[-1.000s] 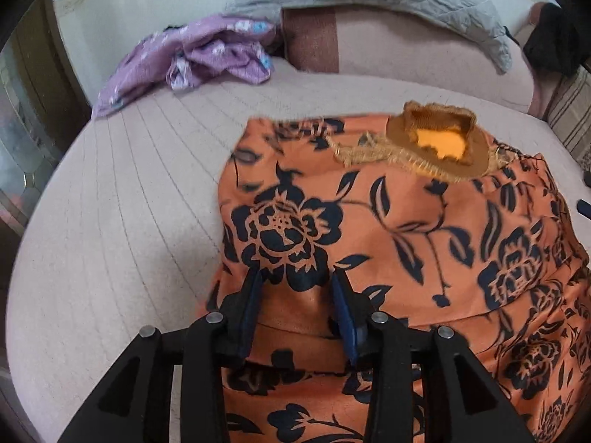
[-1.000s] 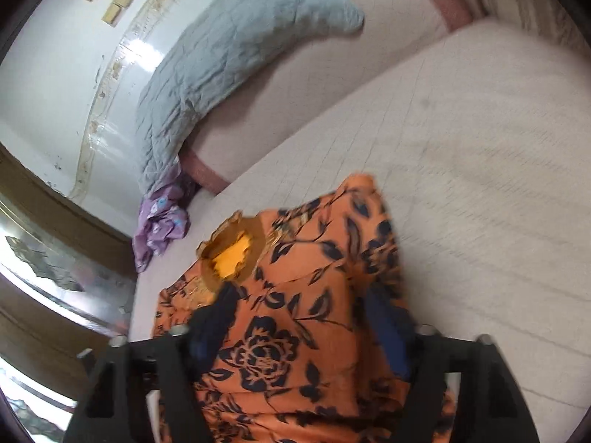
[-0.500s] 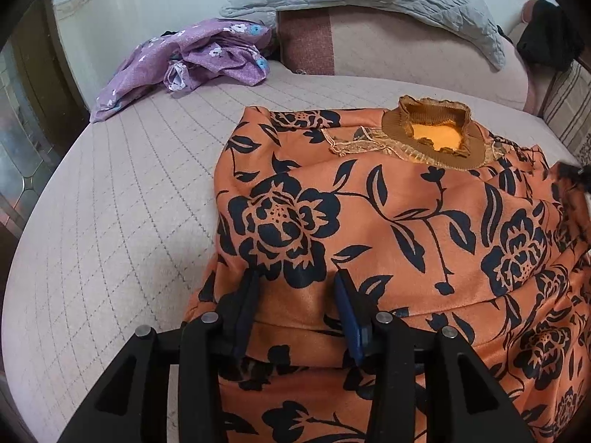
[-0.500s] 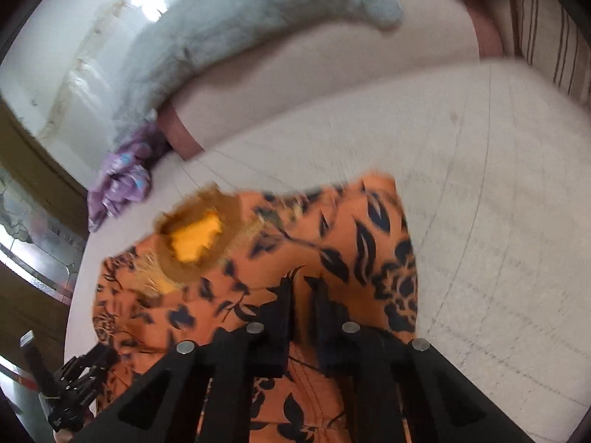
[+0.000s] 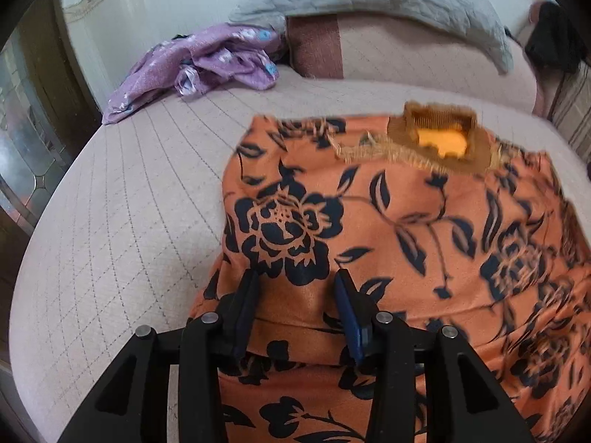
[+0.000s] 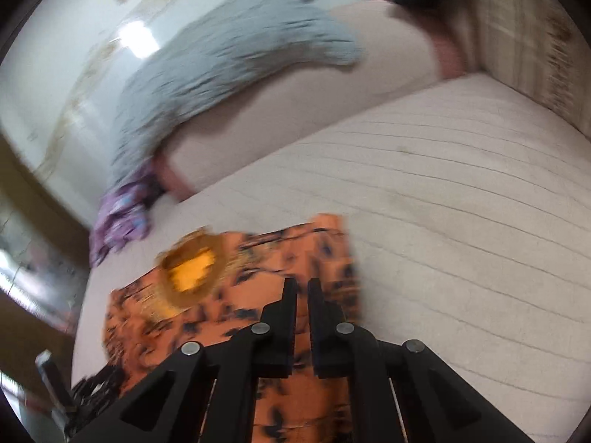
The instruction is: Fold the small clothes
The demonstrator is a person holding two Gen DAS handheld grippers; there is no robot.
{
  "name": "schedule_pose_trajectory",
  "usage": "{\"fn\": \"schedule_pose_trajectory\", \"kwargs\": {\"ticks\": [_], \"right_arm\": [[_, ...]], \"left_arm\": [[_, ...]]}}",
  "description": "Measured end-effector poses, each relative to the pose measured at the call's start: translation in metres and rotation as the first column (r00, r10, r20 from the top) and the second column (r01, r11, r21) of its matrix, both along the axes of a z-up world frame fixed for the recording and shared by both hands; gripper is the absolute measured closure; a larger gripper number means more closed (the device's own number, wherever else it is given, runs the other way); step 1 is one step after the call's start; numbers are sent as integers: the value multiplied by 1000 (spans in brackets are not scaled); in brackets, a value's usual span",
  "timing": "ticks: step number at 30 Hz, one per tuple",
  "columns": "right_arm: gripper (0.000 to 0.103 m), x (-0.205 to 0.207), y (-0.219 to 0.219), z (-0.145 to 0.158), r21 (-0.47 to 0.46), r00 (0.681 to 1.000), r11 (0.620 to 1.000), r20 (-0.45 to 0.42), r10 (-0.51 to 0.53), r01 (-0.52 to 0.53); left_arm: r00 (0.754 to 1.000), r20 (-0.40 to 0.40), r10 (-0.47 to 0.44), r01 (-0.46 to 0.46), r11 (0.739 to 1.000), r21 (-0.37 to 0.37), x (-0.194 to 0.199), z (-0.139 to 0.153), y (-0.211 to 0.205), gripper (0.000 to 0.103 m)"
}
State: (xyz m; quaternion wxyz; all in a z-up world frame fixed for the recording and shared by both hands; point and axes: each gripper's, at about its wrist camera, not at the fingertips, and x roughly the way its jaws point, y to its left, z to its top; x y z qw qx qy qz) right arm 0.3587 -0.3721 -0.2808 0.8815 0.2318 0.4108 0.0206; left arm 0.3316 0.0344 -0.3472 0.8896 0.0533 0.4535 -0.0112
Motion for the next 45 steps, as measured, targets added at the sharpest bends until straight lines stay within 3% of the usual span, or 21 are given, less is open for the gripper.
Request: {"fn": "schedule_pose_trajectory", "kwargs": {"ticks": [2, 4, 7, 10, 12, 13, 16, 18, 21, 23, 25, 28, 31, 34, 38, 42, 45], "right_arm": [[93, 2, 16, 1, 47, 997, 995, 13, 82, -82], [93, 7, 42, -6, 88, 986, 982, 12, 168, -169], [93, 14, 75, -20, 93, 964, 962, -40, 261, -256], [93, 17, 95, -41, 60, 950, 957, -119, 290, -285], [92, 24, 101, -66, 49, 922, 956, -253, 293, -291], [94, 23, 98, -72, 70, 923, 959, -260, 285, -276], [92, 19, 92, -62, 99, 934, 962, -233, 273, -256], [92, 14, 94, -46, 119, 943, 952, -148, 298, -283], [92, 12, 106, -40, 164, 931, 928, -95, 352, -334], [80, 17, 115, -53, 157, 917, 926, -155, 368, -345], [80, 21, 125, -73, 160, 903, 927, -223, 368, -338], [80, 21, 123, -69, 178, 908, 928, -213, 361, -328], [79, 16, 113, -59, 183, 917, 926, -172, 360, -329], [79, 10, 115, -58, 208, 910, 915, -163, 380, -345], [80, 13, 127, -74, 186, 894, 917, -225, 388, -352], [80, 12, 122, -66, 183, 897, 921, -224, 381, -345], [80, 3, 113, -51, 118, 917, 939, -209, 341, -322]], "left_arm": [[998, 62, -1, 2, 1000, -23, -5, 12, 0, 60], [993, 120, -4, 4, 1000, 1, -9, 20, -4, 57], [997, 74, -18, 16, 1000, 25, -5, 11, -9, 54], [999, -34, -6, 7, 999, 48, 3, -9, -9, 53], [1000, -17, -17, 18, 996, 82, 1, -9, -14, 53], [1000, -11, -25, 26, 996, 91, 0, -6, -16, 53], [998, 37, -54, 53, 998, 28, -7, 8, -19, 53], [994, 86, -71, 70, 997, 16, -12, 17, -23, 53], [991, 107, -84, 82, 996, 23, -13, 18, -28, 40], [995, 46, -90, 88, 995, 45, -9, 5, -33, 37], [994, -50, -92, 95, 994, 61, -2, -14, -37, 35], [996, -36, -87, 89, 994, 62, 0, -11, -34, 32], [997, 7, -71, 71, 997, 2, -3, 1, -28, 32], [995, 34, -93, 92, 996, 14, -5, 7, -32, 28], [991, -60, -117, 120, 992, 47, -2, -15, -43, 19], [995, -45, -85, 87, 995, 39, 1, -19, -40, 10], [997, -25, -70, 70, 997, 16, -1, -21, -36, 7]]}}
